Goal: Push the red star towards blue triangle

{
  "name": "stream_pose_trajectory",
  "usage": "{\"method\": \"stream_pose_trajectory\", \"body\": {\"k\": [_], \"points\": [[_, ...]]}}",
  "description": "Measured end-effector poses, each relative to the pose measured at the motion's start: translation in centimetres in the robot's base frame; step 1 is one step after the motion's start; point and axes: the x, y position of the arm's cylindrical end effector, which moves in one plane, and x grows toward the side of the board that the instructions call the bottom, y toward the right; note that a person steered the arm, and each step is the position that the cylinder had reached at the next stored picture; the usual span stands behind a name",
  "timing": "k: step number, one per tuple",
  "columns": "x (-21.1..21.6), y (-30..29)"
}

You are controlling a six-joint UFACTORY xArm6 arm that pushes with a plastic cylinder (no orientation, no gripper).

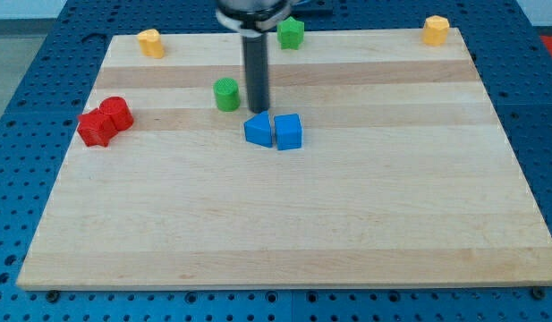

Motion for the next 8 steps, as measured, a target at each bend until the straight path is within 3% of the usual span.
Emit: {"method": "stream_pose_trajectory", "body": {"k": [1, 3, 5, 7, 8], "points": [[3.0, -3.1], [3.0, -12.2], [0.8, -13.3], [-4.3, -14.5], [-5.4, -20.0]]}}
